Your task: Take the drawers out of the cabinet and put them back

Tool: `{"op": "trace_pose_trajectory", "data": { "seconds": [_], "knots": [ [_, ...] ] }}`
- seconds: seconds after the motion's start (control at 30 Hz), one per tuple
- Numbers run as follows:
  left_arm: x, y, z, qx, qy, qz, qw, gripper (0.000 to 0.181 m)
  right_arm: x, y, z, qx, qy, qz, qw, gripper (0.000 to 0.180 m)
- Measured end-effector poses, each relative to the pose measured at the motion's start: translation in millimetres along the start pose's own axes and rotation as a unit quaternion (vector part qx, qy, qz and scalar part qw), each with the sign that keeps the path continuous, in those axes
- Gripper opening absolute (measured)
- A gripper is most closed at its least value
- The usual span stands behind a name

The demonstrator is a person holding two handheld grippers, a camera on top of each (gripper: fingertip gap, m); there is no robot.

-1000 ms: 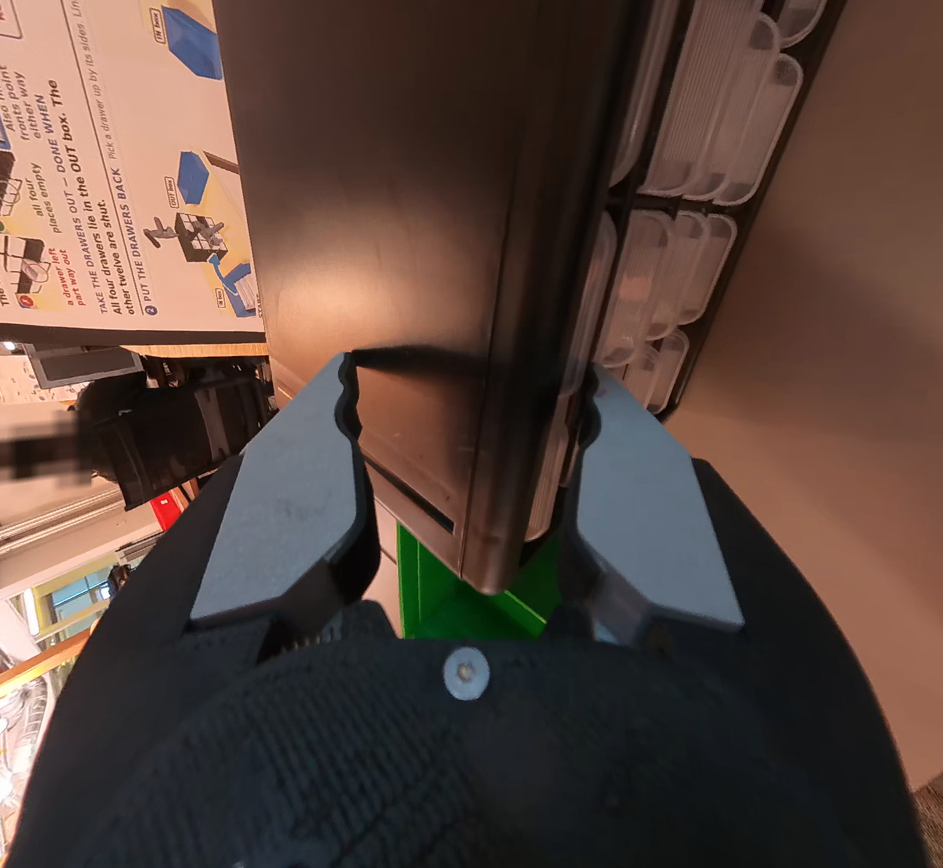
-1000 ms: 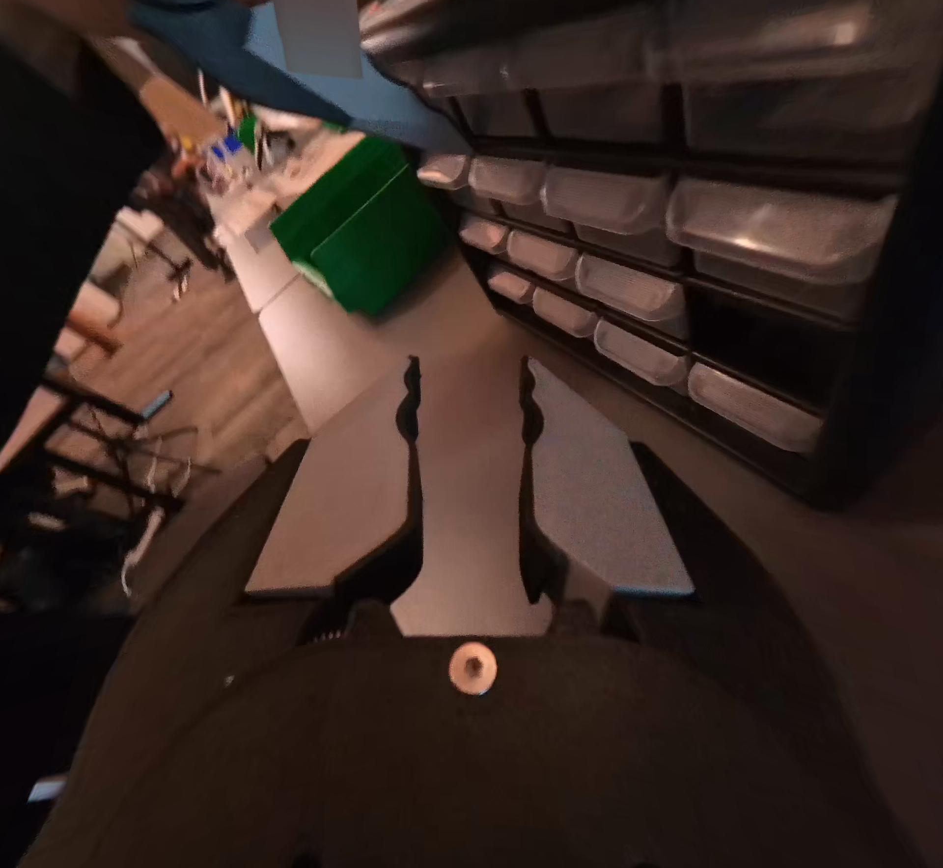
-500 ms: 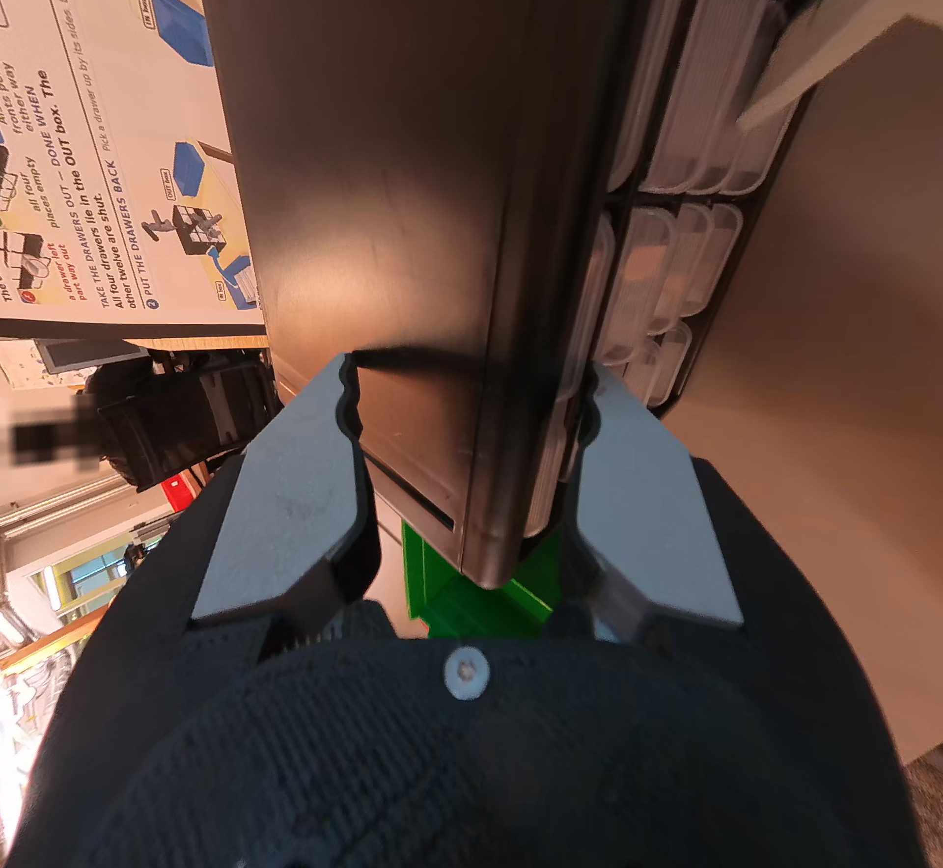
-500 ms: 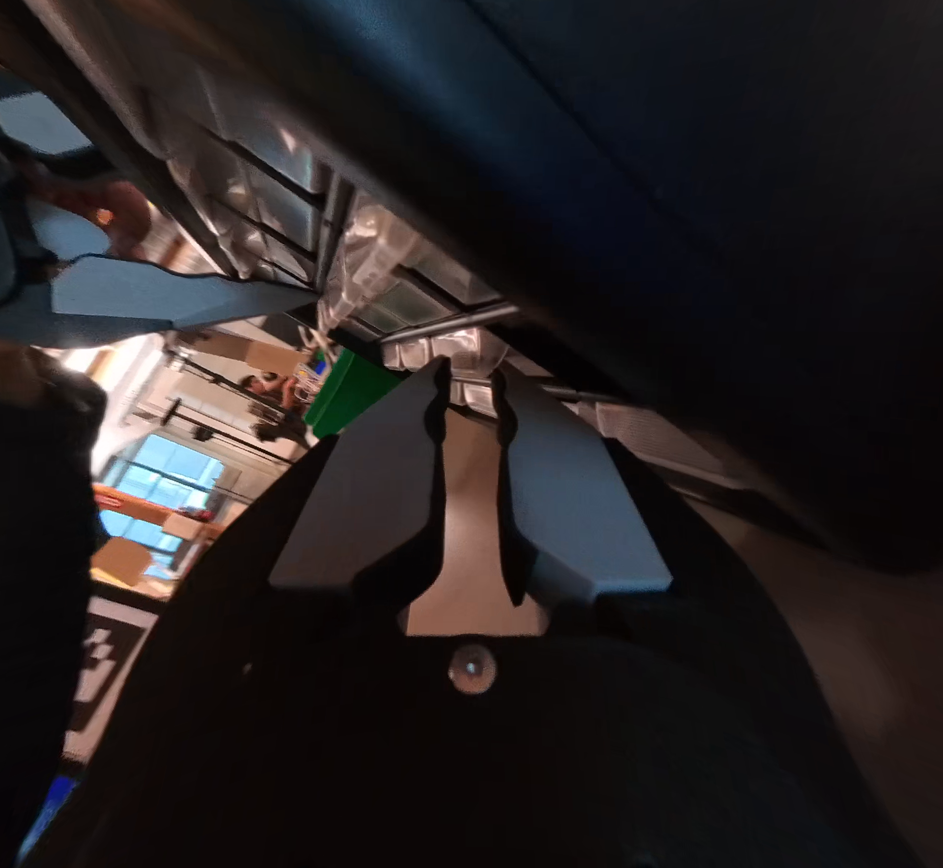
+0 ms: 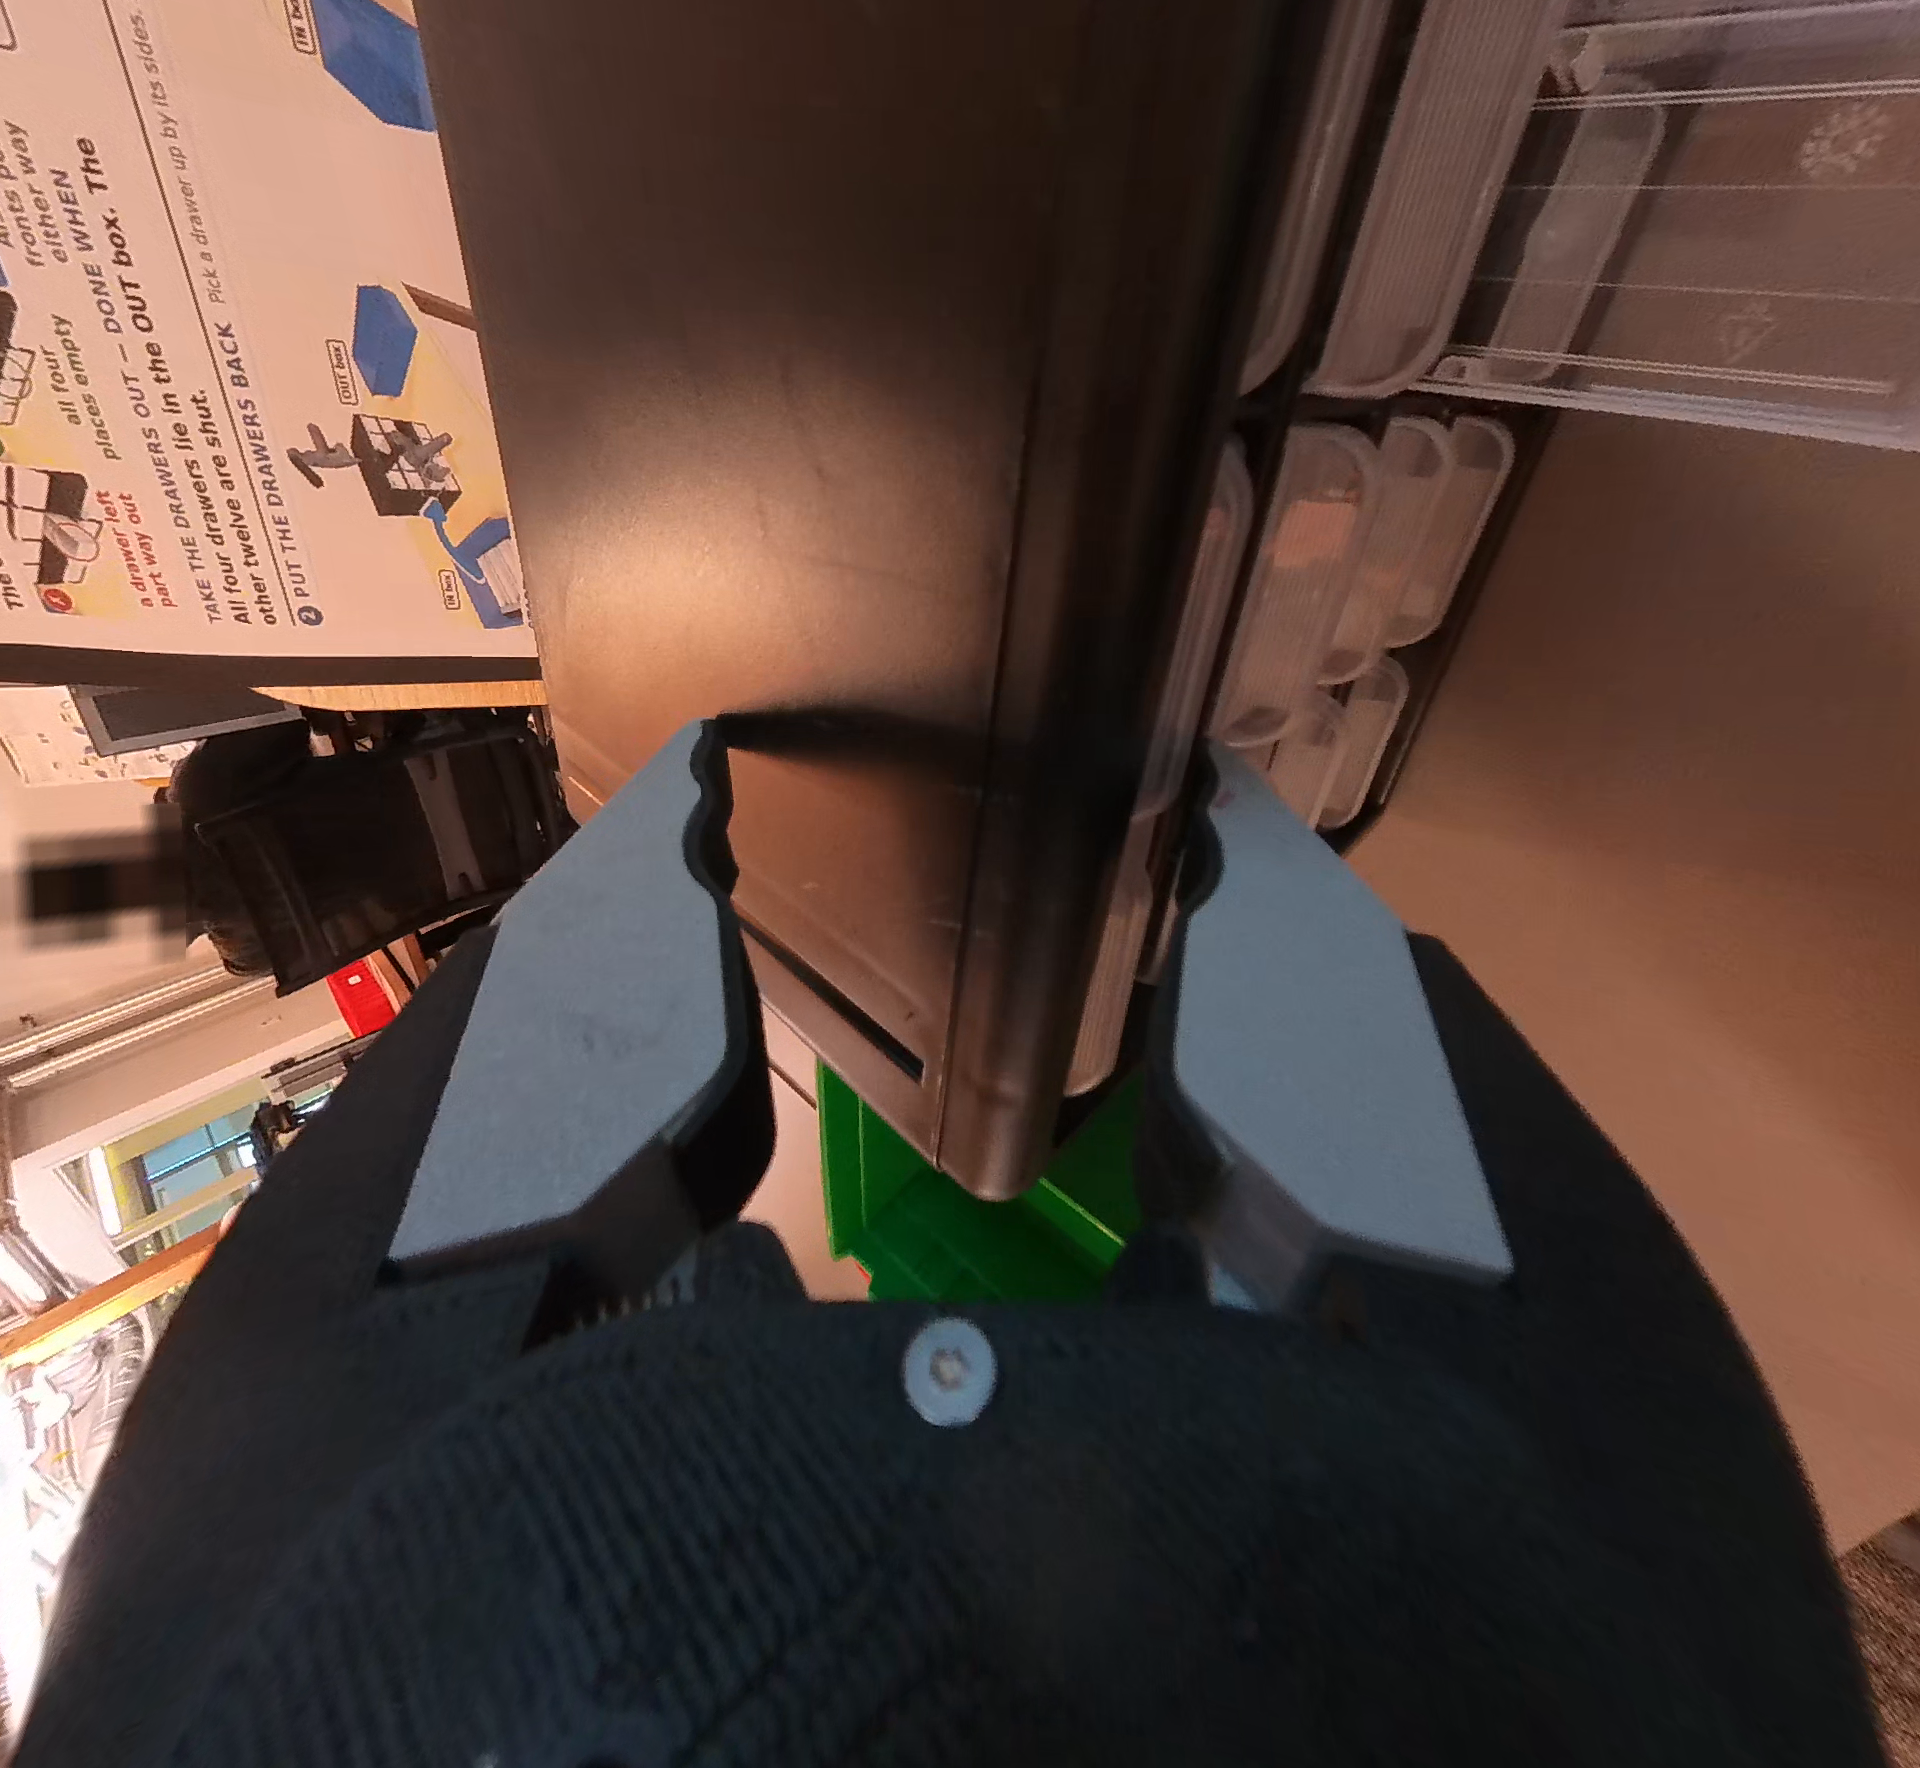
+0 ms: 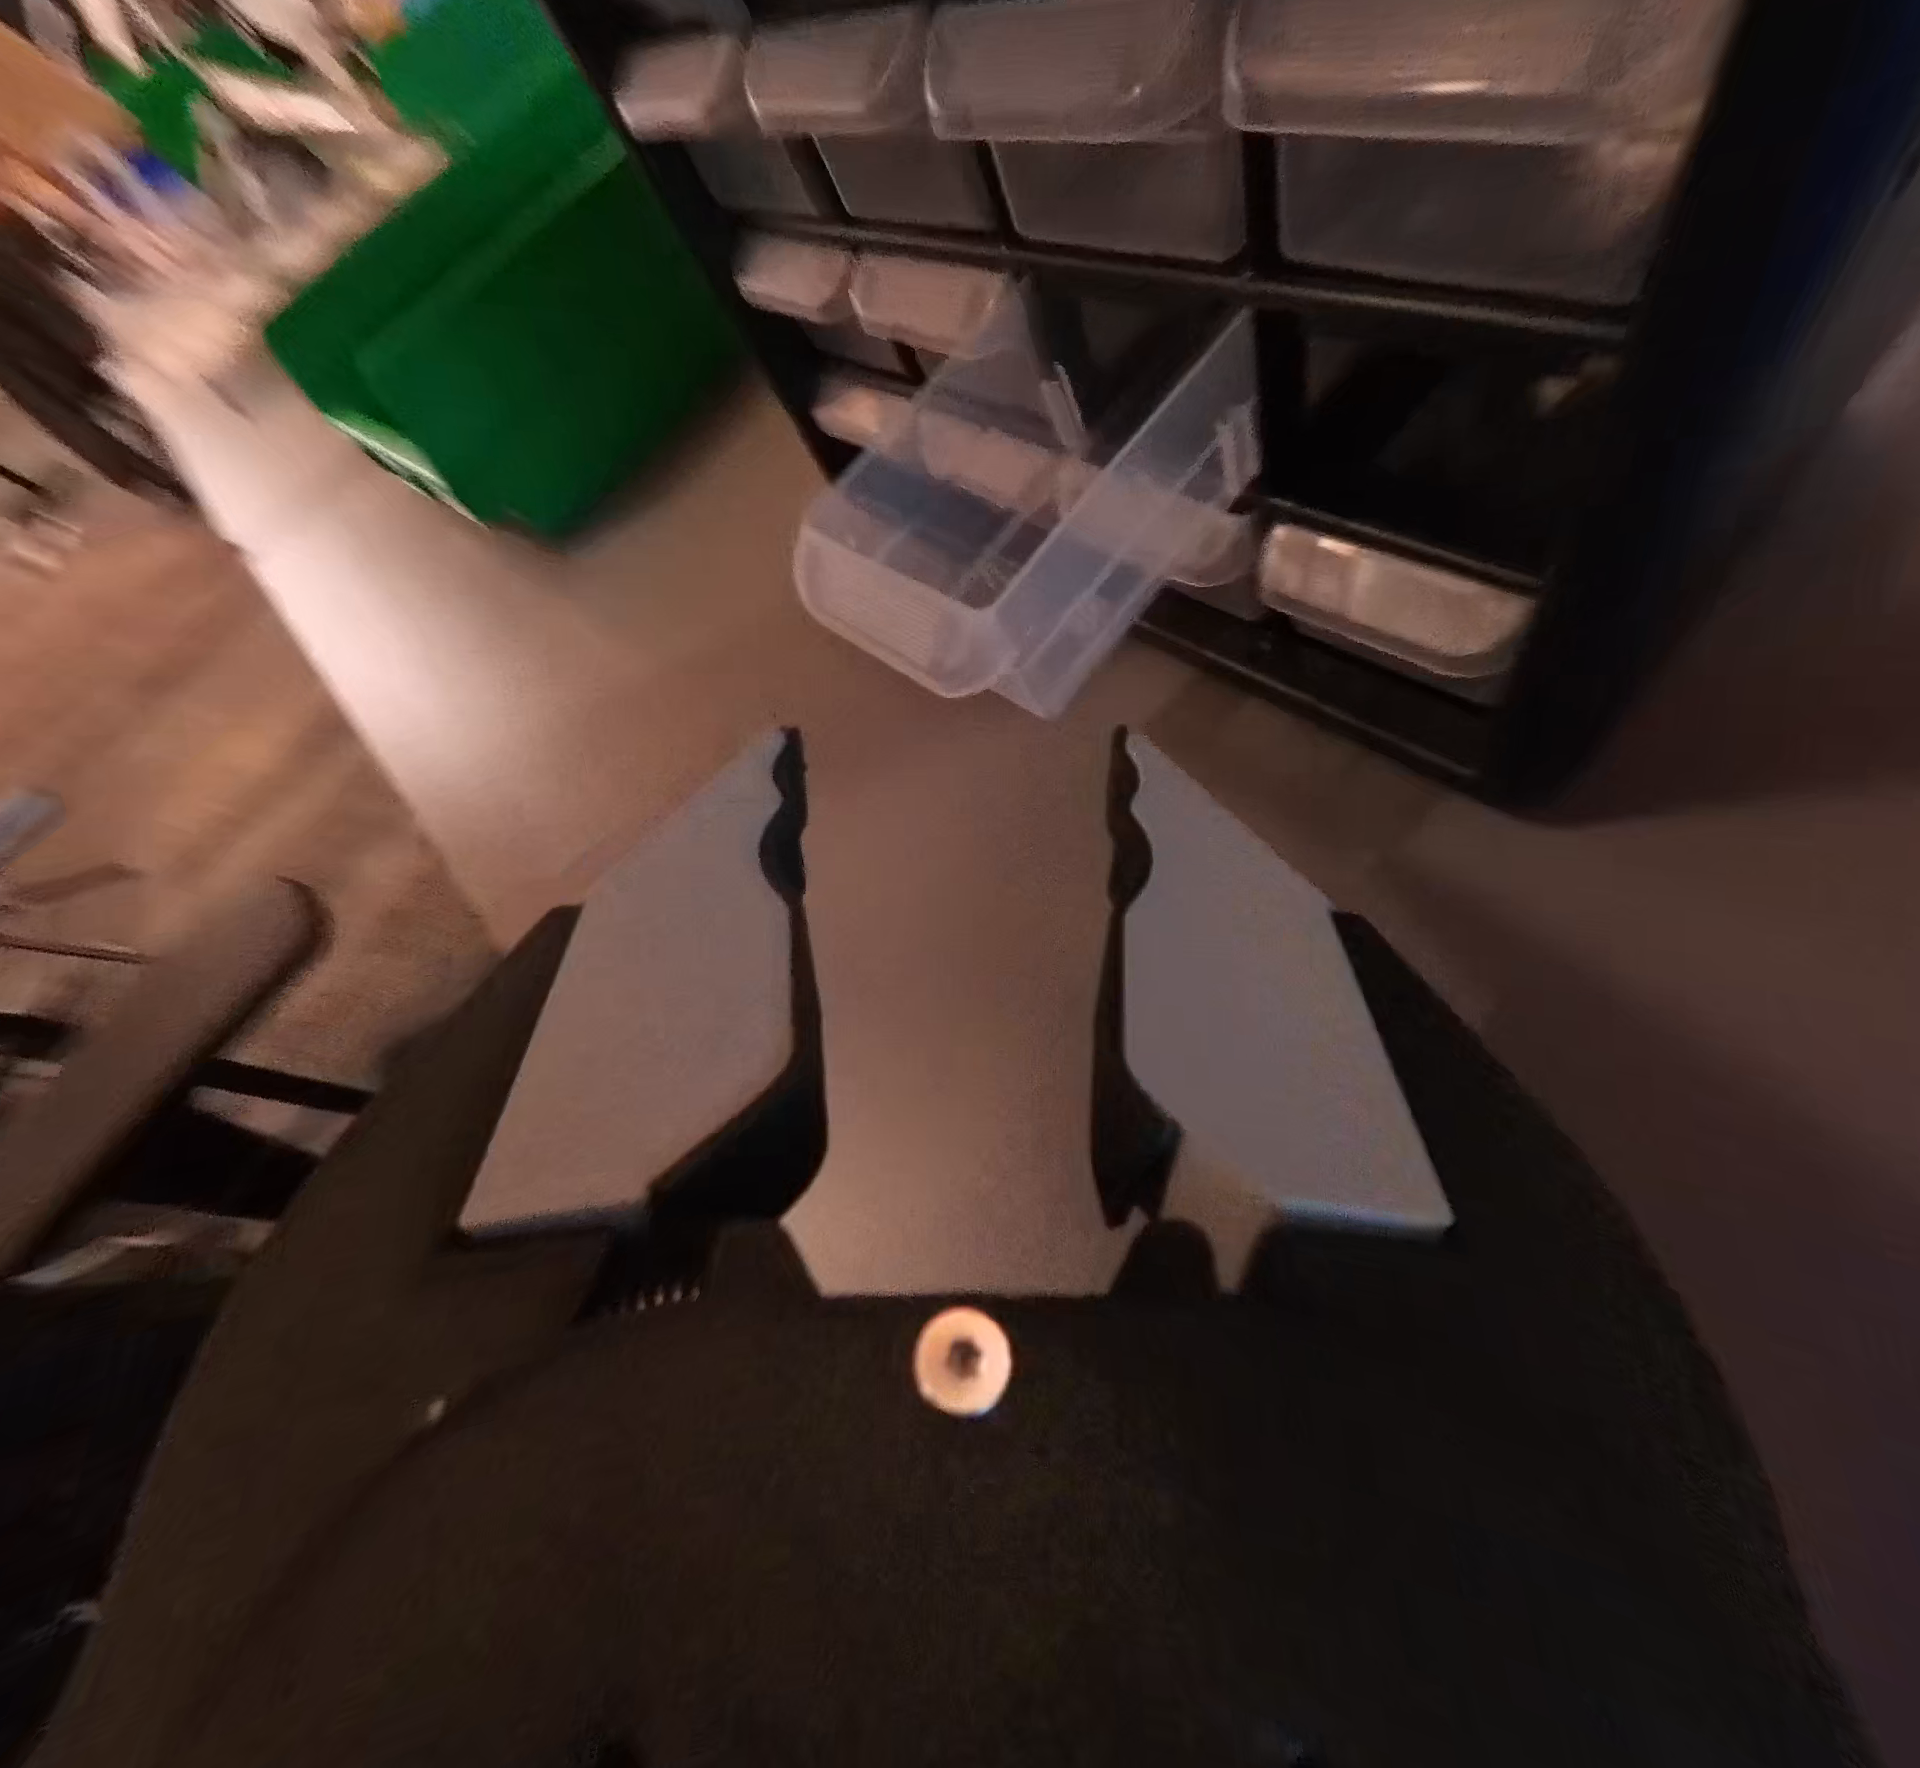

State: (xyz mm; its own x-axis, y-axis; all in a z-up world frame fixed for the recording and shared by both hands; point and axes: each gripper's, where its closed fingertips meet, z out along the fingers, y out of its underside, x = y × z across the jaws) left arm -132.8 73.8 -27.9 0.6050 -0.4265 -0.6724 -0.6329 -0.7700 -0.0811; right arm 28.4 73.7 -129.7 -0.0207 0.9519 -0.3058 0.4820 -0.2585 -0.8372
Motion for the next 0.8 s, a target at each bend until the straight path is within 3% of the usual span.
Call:
{"op": "trace_pose_trajectory", "data": {
  "seconds": [0.1, 0.2, 0.37, 0.43, 0.5, 0.6, 0.8],
  "knots": [
    [0.2, 0.0, -0.1, 0.002, -0.001, -0.003, 1.0, 0.086, 16.5, -4.9, -10.3, -0.039, 0.117, -0.115, 0.986, 0.075],
    [0.1, 0.0, 0.0, 0.0, -0.001, -0.002, 1.0, 0.086, 10.4, -22.2, -14.5, -0.047, 0.167, -0.239, 0.955, 0.083],
    [0.2, 0.2, 0.0, -0.01, -0.002, 0.0, 1.0, 0.086, 3.2, -20.5, 11.1, -0.146, 0.17, -0.385, 0.895, 0.076],
    [0.2, 0.3, 0.0, -0.012, -0.002, 0.0, 1.0, 0.086, 13.4, -22.3, 20.7, -0.182, 0.193, -0.439, 0.858, 0.083],
    [0.2, 0.3, 0.0, -0.016, -0.001, 0.001, 1.0, 0.086, 22.2, -24.6, 29.2, -0.203, 0.211, -0.491, 0.82, 0.065],
    [0.1, 0.4, 0.0, -0.022, -0.002, 0.003, 1.0, 0.086, 30.4, -29.1, 32.6, -0.226, 0.232, -0.541, 0.776, 0.061],
    [-0.1, 0.3, 0.0, -0.019, -0.001, 0.004, 1.0, 0.086, 22.7, -24.0, 19.3, -0.257, 0.218, -0.558, 0.759, 0.058]
  ]
}}
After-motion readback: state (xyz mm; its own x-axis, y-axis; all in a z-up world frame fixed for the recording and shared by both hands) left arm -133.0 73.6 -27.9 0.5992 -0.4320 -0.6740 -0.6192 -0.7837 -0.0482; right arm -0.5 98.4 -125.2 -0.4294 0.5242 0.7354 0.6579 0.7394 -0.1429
